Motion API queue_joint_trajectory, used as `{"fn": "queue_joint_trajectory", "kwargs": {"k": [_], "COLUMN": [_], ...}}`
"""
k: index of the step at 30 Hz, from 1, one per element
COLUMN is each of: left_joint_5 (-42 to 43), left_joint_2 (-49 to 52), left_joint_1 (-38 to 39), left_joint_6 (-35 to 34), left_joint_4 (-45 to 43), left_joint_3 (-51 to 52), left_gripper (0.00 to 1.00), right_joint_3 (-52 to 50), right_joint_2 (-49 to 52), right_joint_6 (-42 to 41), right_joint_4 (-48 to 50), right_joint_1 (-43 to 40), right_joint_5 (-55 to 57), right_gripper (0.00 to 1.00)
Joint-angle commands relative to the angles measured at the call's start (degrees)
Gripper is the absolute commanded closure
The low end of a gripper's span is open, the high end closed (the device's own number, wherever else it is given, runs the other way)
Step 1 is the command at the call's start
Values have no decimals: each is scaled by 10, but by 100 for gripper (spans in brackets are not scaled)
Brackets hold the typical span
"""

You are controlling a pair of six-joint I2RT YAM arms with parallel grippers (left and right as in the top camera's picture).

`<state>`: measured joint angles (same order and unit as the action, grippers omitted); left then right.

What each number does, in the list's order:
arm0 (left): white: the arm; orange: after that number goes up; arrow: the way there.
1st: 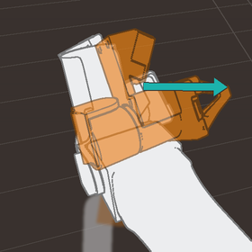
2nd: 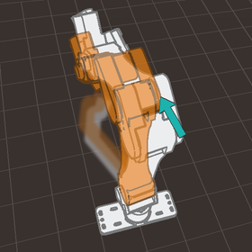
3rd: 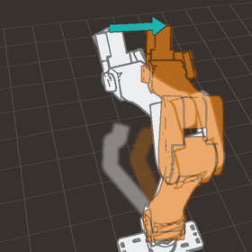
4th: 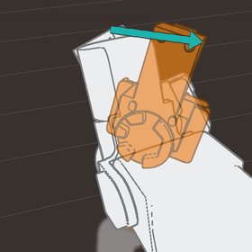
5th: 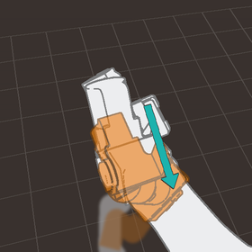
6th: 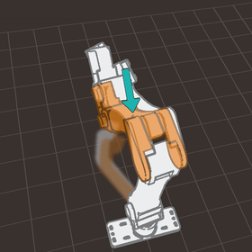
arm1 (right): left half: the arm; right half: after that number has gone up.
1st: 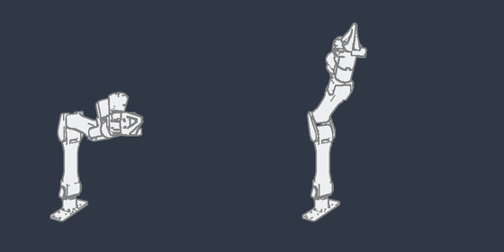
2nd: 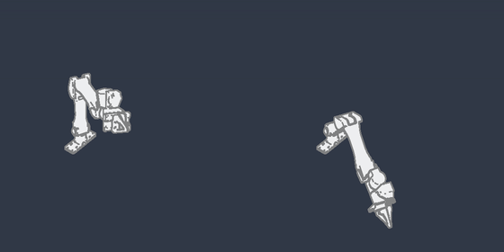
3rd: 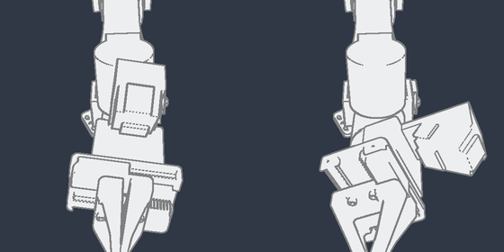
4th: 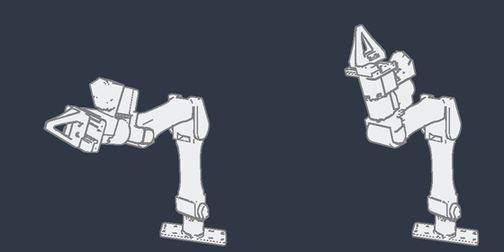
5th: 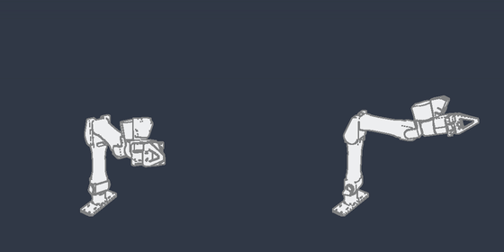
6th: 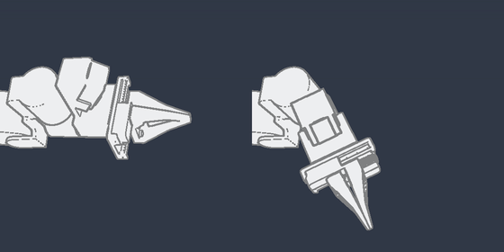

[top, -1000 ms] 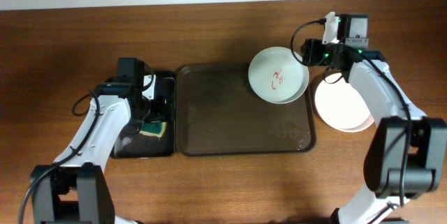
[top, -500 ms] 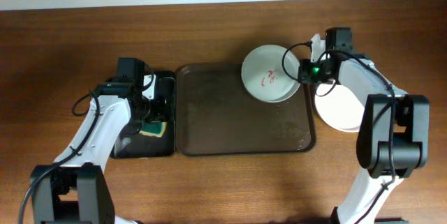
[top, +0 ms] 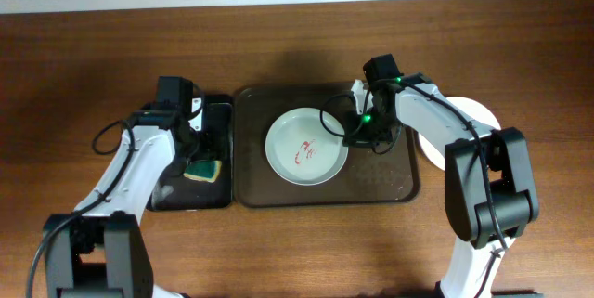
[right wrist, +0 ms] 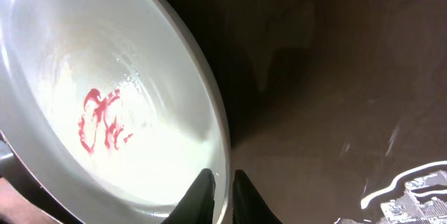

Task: Clean dirty plates on tray and stack at the side
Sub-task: 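Drag the last stained plate to the tray center with right gripper, then lift the sponge from the black tray with the left gripper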

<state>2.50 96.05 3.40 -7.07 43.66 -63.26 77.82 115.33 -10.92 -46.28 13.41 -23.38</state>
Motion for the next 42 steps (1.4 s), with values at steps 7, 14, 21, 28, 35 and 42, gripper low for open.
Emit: {"fn": "queue_joint_trajectory", "kwargs": {"k": [7,14,21,28,35,42], "left_joint_5": [-40,-35,-8,-8,-8,-8], "left_joint_2": [80,112,-15,-118,-213,-235], "left_joint_1": [-2,-2,-2,-2,-2,-2], "left_joint_6": [1,1,1,3,3,3], "left_joint_4": [-42,-35,-38,-111,-154,-157], "left_joint_3": [8,7,-26,-26,-26,-26], "left_gripper": [56,100,100,100,100,100], "right_joint_3": [2,2,2,2,2,2], "right_joint_2": [-15,-15,-15,-15,-15,-15], "right_joint_6": [-3,-3,-3,-3,-3,-3], "right_joint_4": [0,-1,-4,0,13,15], "right_joint_1": [2,2,2,2,2,2], "right_joint_5": [16,16,16,16,53,52], "right_gripper": [86,86,85,79,76,76]}}
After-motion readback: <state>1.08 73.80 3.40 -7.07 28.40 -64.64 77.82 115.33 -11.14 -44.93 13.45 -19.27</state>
